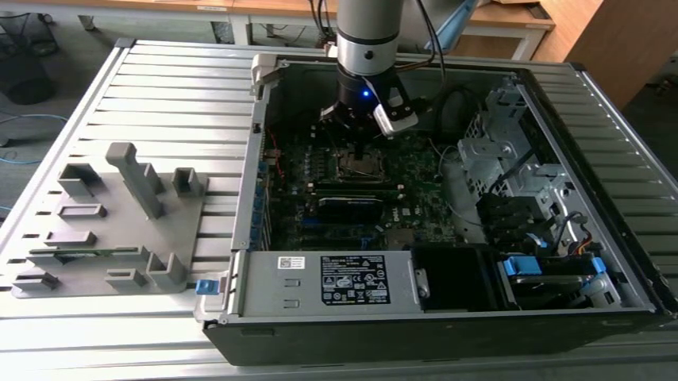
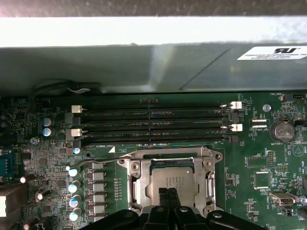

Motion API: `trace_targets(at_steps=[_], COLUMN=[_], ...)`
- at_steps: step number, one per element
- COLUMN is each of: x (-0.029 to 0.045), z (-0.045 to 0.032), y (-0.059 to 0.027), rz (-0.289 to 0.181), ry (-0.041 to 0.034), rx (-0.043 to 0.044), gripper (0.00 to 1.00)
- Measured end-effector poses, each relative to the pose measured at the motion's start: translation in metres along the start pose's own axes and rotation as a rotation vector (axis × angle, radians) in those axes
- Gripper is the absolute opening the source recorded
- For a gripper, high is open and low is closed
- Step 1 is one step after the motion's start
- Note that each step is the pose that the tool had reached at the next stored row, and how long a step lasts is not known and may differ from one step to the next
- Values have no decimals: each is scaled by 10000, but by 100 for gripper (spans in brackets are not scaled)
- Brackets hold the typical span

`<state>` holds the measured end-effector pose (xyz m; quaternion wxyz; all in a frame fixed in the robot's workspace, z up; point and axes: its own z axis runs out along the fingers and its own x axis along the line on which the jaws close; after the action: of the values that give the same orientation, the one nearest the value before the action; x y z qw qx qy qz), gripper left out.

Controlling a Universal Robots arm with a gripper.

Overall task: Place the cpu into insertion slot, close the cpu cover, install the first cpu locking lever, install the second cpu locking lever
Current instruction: 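Install the first cpu locking lever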

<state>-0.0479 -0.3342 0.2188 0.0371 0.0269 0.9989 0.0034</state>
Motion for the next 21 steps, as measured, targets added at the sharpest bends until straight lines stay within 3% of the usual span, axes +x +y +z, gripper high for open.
trace_targets(at_steps=[5, 9, 12, 16, 21], x=[1, 1, 1, -1, -1], z=[0, 0, 2, 4, 3], y=[0, 0, 0, 0, 0], rz=[0, 0, 2, 3, 4], ry=[2, 89, 245, 576, 652], rx=[0, 5, 13, 31, 36], gripper=[11, 11, 11, 11, 11])
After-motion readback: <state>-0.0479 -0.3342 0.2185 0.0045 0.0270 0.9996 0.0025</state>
